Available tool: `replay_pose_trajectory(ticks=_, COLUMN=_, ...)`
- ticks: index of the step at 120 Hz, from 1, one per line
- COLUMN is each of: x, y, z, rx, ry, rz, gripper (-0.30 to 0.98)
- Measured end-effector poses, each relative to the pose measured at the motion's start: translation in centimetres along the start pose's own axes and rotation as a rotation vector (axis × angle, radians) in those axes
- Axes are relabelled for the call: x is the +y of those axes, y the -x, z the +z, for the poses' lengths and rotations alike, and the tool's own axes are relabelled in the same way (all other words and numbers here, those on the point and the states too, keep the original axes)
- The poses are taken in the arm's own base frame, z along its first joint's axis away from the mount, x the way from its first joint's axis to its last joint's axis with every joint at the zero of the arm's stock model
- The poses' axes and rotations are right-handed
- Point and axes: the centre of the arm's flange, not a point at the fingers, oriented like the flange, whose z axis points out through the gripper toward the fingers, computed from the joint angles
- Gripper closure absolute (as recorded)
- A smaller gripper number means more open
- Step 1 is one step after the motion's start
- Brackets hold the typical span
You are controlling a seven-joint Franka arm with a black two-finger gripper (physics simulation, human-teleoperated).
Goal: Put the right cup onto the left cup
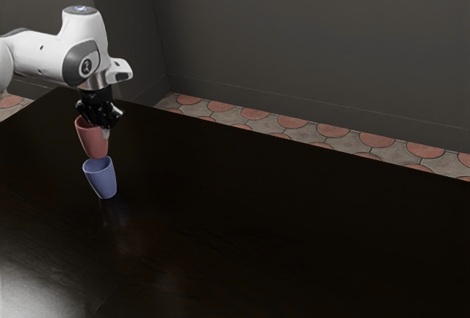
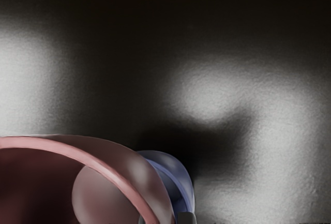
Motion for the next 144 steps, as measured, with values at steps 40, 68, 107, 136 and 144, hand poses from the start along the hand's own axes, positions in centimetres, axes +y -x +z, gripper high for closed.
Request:
replay_pose_trajectory(ticks=40, x=0.0, y=1.3, z=-0.5, rx=0.003, ry=0.01, rz=0.033, gripper=0.78)
replay_pose_trajectory(ticks=68, x=0.1, y=1.8, z=0.0, rx=-0.009, ry=0.013, rz=0.046, gripper=0.78)
replay_pose_trajectory(ticks=107, x=0.4, y=2.4, z=1.4, rx=-0.021, ry=0.017, rz=0.054, gripper=0.78)
replay_pose_trajectory(ticks=136, x=0.5, y=2.1, z=2.1, rx=-0.015, ry=0.016, rz=0.056, gripper=0.78)
replay_pose_trajectory(ticks=144, x=0.6, y=2.0, z=2.3, rx=-0.014, ry=0.016, rz=0.057, gripper=0.78)
